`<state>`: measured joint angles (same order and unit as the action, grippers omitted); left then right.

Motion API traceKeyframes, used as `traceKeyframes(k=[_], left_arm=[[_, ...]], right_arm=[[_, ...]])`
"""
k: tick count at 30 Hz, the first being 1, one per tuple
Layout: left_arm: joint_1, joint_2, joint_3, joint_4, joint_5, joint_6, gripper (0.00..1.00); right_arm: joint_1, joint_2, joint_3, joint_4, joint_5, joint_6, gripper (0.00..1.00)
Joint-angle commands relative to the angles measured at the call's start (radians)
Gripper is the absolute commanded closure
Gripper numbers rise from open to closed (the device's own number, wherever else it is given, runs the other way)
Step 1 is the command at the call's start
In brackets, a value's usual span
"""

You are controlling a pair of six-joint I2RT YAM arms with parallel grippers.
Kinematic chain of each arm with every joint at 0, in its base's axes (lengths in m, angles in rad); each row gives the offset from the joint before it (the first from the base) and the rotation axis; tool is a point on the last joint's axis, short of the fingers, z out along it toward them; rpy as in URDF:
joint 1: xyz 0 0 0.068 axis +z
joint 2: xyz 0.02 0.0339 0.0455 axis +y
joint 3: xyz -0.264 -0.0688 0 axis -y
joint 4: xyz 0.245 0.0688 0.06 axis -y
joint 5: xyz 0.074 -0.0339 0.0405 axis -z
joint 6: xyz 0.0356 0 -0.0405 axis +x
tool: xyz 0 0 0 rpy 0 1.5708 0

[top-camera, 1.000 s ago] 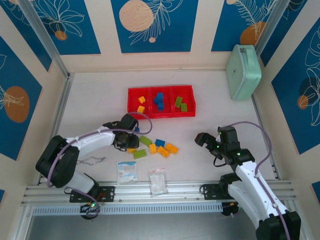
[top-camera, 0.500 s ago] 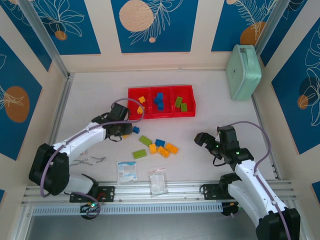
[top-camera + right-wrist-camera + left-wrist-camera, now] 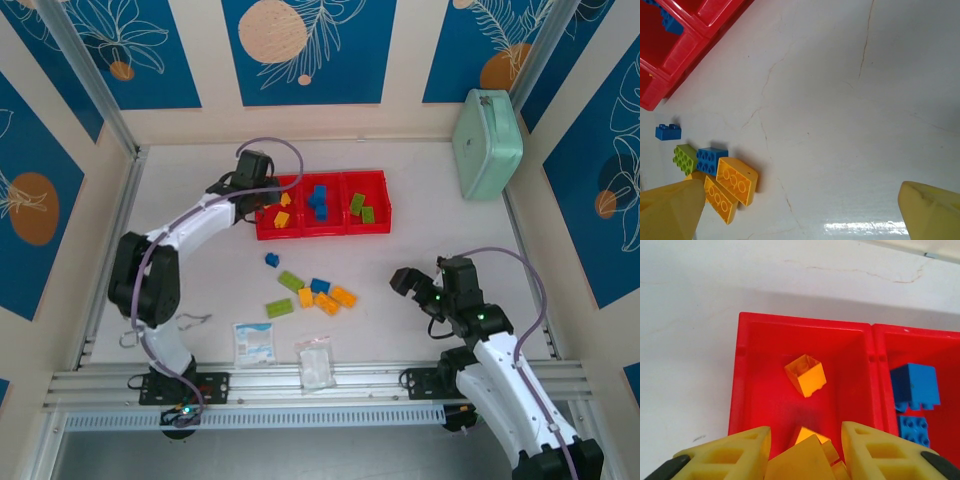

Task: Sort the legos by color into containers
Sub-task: Place the lego in the container, then pick up the lego from the bottom-center of the table.

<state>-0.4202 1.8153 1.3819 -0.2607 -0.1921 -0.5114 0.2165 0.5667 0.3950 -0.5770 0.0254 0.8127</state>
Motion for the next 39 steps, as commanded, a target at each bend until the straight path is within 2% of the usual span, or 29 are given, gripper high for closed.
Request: traceKeyframes(k=[1,4,7,11,14,18,22,25,29,33,36,39], left_arm=[[0.012,0.064,0.063,0.035,-0.030,0.028,0.61],[0.012,0.086,0.085,0.044,-0.024,0.032,0.57],[0.013,0.082,0.083,0.055,-0.025,0.054,0.49],[0.012,0.055,0.080,0.052,-0.039,0.086,0.34],[0.012,0.034,0.108,-0.019,-0.044,0.096,0.17],[0.012,-0.046,0.059,-0.054,0.008,0.090,0.01],[0.009,-0.173,-0.069,-0.041,0.072,0.089,0.01],[0.011,-0.296,-0.192,-0.038,0.108,0.085,0.01],[0.011,-0.479,-0.326,-0.064,0.224,0.068,0.01],[0.009,-0.655,-0.396,-0.160,0.303,0.062,0.01],[0.011,-0.781,-0.433,-0.267,0.308,0.084,0.01],[0.011,-0.886,-0.455,-0.388,0.297,0.118,0.01]], right_arm=[[0.006,-0.022,-0.020,-0.041,-0.021,0.016,0.01],[0.008,-0.019,-0.012,-0.035,-0.043,0.007,0.01],[0.024,-0.010,0.007,-0.023,-0.072,-0.012,0.00],[0.050,0.055,0.068,-0.045,-0.076,-0.044,0.01],[0.081,0.133,0.118,-0.052,-0.075,-0.069,0.01],[0.173,0.260,0.198,-0.046,-0.069,-0.117,0.01],[0.294,0.440,0.299,-0.061,-0.031,-0.173,0.01],[0.396,0.571,0.383,-0.090,0.070,-0.264,0.01],[0.545,0.704,0.482,-0.111,0.165,-0.514,0.01],[0.662,0.780,0.536,-0.140,0.177,-0.822,0.04],[0.706,0.791,0.521,-0.140,0.185,-0.999,0.03],[0.704,0.793,0.492,-0.087,0.231,-1.057,0.02]])
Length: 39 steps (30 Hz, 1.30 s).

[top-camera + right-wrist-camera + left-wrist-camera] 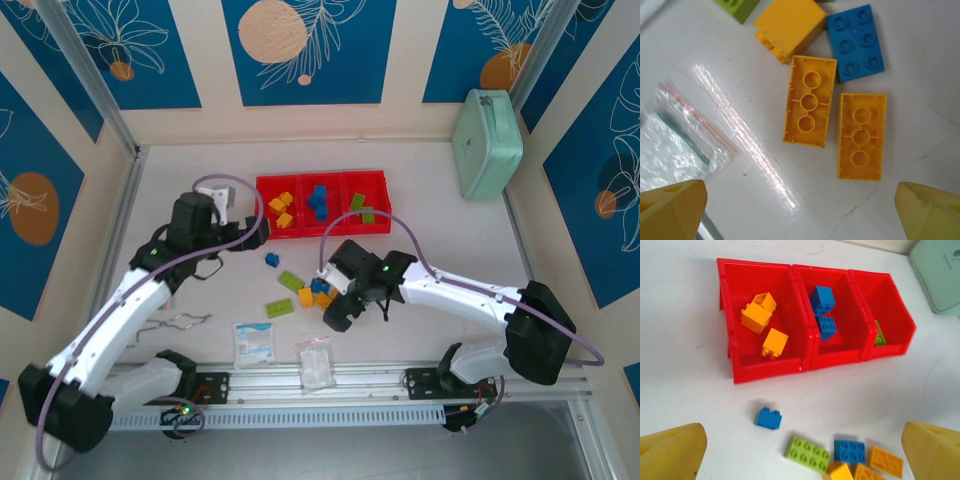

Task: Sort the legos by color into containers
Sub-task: Pick up the lego from the bottom-center of the table.

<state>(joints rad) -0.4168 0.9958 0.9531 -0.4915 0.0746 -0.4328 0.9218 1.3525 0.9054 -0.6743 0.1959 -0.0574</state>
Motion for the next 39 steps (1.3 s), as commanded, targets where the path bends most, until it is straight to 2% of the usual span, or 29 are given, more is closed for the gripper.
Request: traceKeyframes(k=[1,4,8,11,18,28,33,39], left_arm=[[0.007,-0.094,-0.031,-0.189,0.031,0.048,0.01],[0.007,-0.174,-0.062,-0.250,0.060,0.073,0.01],[0.006,-0.257,-0.119,-0.281,0.164,0.110,0.01],[0.006,-0.288,-0.126,-0.293,0.185,0.105,0.01],[0.007,-0.277,-0.129,-0.274,0.168,0.111,0.00],[0.007,-0.298,-0.129,-0.281,0.177,0.117,0.01],[0.007,-0.310,-0.125,-0.291,0.157,0.115,0.00],[0.007,-0.322,-0.117,-0.307,0.133,0.112,0.01]], right_arm=[[-0.004,0.011,-0.026,0.030,0.072,-0.189,0.02],[-0.008,0.038,-0.038,0.070,0.080,-0.188,0.02],[-0.007,0.078,-0.058,0.138,0.084,-0.194,0.03],[-0.008,0.114,-0.067,0.158,0.108,-0.199,0.03],[-0.019,0.190,-0.069,0.191,0.144,-0.174,0.06],[-0.059,0.223,-0.105,0.211,0.108,-0.190,0.19],[-0.077,0.253,-0.078,0.197,0.096,-0.189,0.28],[-0.094,0.307,-0.042,0.182,0.081,-0.193,0.35]])
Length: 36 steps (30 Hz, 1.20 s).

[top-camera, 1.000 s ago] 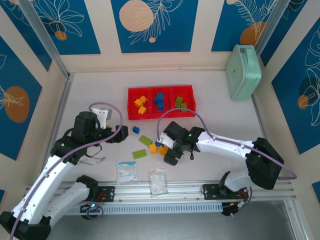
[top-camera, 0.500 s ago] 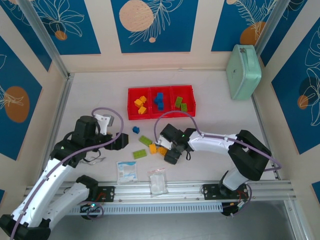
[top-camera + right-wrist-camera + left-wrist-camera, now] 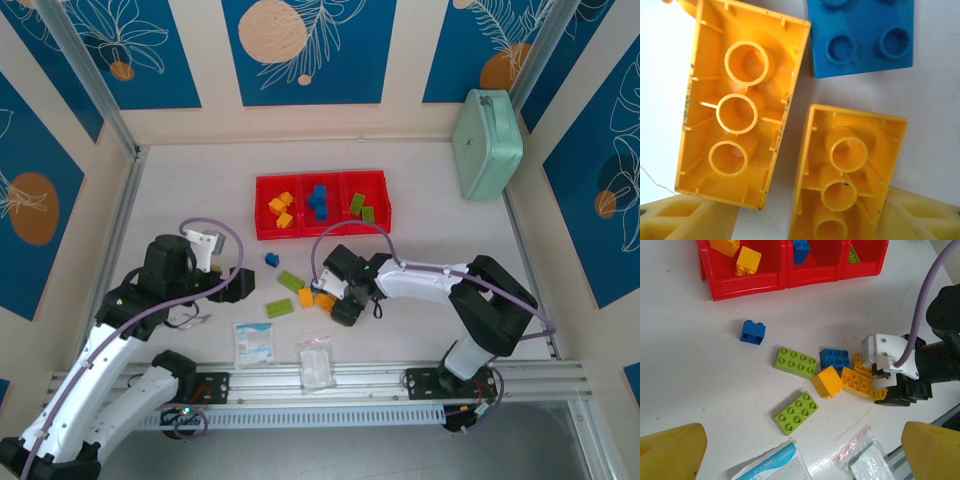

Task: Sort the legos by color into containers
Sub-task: Pick up the lego from the bottom-center of the table, then place the lego in the container.

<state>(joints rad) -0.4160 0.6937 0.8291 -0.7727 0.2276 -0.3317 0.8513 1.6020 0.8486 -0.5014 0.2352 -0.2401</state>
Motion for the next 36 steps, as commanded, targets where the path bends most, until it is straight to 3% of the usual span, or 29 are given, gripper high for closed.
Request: traceKeyframes(k=[1,7,12,18,27,36], left_arm=[[0.005,-0.024,0.011,-0.034,-0.030,0.011,0.01],[0.007,-0.056,0.036,-0.089,-0.073,0.004,0.01],[0.006,-0.092,0.055,-0.137,-0.094,-0.017,0.01],[0.006,-0.157,0.052,-0.163,-0.126,-0.039,0.01],[0.006,-0.298,0.010,-0.115,-0.151,-0.038,0.01],[0.006,-0.346,-0.027,-0.102,-0.223,-0.055,0.01]], right_arm=[[-0.030,0.069,0.028,-0.008,0.018,-0.009,0.37],[-0.047,0.117,0.067,-0.046,0.001,-0.006,0.57],[-0.046,0.101,0.092,-0.076,0.011,0.010,0.66],[-0.066,0.069,0.191,-0.183,-0.037,0.059,0.83],[-0.081,0.017,0.439,-0.248,-0.084,0.146,0.87],[-0.154,0.157,0.744,-0.012,-0.168,0.362,0.88]])
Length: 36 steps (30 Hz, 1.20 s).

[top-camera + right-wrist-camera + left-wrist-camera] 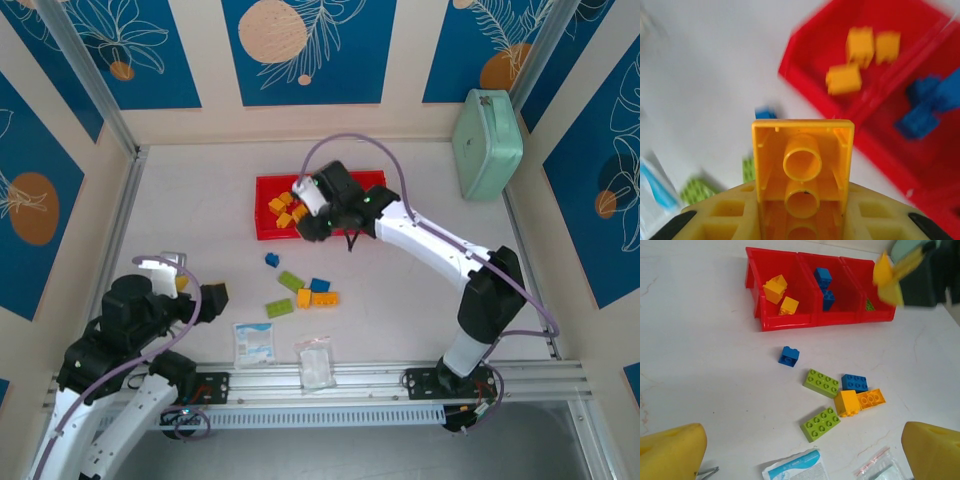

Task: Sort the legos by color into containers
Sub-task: Place the lego in the container.

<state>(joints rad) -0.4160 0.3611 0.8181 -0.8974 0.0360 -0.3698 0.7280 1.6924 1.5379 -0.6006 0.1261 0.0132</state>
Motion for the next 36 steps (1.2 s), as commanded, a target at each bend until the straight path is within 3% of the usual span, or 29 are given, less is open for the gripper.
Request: traceKeyframes(k=[1,10,16,22,25,28,32,36], left_arm=[[0.006,-0.013,-0.018,0.024,-0.031,-0.018,0.01],[0.006,-0.013,-0.037,0.040,-0.043,-0.014,0.01],[0.006,-0.011,-0.044,0.041,-0.079,-0.014,0.01],[0.006,-0.011,-0.046,0.043,-0.097,-0.012,0.01],[0.006,-0.008,-0.049,0.048,-0.091,-0.006,0.01],[0.006,-0.002,-0.050,0.049,-0.091,-0.007,0.01],[0.007,0.010,-0.049,0.048,-0.095,-0.006,0.01],[0.009,0.013,-0.048,0.048,-0.096,-0.006,0.01]], right_arm=[[-0.040,0.101,0.091,0.103,-0.074,0.130,0.89],[-0.079,0.490,0.493,0.057,-0.201,0.193,0.89],[-0.087,0.695,0.737,-0.038,-0.209,0.200,0.84],[-0.093,0.865,1.026,-0.253,-0.199,0.273,0.59],[-0.088,0.847,1.012,-0.252,-0.177,0.292,0.38],[-0.078,0.804,0.985,-0.252,-0.140,0.297,0.26],[-0.074,0.732,0.954,-0.263,-0.177,0.319,0.12],[-0.036,0.643,0.886,-0.297,-0.155,0.281,0.09]])
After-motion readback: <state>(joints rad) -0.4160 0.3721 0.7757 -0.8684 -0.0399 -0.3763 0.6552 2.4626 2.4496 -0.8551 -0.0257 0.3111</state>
